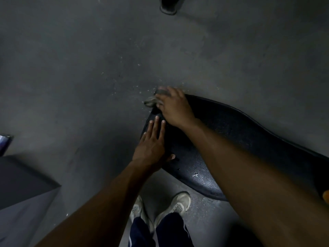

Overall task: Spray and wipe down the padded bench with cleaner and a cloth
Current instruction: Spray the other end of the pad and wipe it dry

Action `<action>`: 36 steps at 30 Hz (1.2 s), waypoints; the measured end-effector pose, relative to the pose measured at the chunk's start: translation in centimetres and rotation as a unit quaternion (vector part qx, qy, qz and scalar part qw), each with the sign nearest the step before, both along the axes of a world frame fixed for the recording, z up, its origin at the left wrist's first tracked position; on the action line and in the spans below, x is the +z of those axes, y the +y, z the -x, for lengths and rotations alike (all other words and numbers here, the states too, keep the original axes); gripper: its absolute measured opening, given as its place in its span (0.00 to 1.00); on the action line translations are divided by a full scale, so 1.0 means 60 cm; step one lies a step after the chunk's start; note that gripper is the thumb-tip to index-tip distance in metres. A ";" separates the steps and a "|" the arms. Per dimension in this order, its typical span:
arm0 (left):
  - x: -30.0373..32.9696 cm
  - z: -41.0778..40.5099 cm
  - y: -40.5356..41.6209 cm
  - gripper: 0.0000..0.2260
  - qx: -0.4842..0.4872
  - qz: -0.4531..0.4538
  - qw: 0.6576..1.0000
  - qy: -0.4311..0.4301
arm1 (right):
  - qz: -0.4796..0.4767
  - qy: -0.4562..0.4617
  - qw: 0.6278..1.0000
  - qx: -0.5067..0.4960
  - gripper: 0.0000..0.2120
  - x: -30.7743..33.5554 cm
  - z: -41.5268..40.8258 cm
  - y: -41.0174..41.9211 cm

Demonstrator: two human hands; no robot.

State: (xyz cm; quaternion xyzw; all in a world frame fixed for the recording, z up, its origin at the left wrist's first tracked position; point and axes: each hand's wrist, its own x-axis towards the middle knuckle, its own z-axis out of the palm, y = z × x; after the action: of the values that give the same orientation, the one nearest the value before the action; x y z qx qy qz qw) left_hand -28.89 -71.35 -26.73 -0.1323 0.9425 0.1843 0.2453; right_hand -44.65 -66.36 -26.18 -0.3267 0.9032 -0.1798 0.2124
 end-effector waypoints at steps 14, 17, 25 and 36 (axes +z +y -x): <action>0.007 0.002 0.001 0.54 0.006 -0.013 1.000 0.016 | -0.027 -0.004 0.987 -0.159 0.22 -0.006 0.019 0.118; 0.010 0.002 -0.001 0.54 0.005 -0.033 0.999 0.008 | -0.034 0.002 0.986 -0.164 0.22 -0.010 0.020 0.089; 0.025 -0.035 -0.055 0.39 0.093 -0.186 0.977 0.040 | -0.030 -0.005 0.998 -0.050 0.23 0.003 -0.045 0.031; 0.050 -0.045 -0.140 0.17 0.317 -0.500 0.806 -0.019 | -0.063 0.005 0.987 -0.145 0.26 0.017 -0.140 0.086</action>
State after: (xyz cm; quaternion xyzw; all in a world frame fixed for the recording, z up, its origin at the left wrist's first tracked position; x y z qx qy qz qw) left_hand -26.22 -79.75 -23.75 -0.2865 0.6207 0.6950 0.2227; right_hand -36.26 -61.21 -25.14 -0.1793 0.9517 -0.1495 0.1994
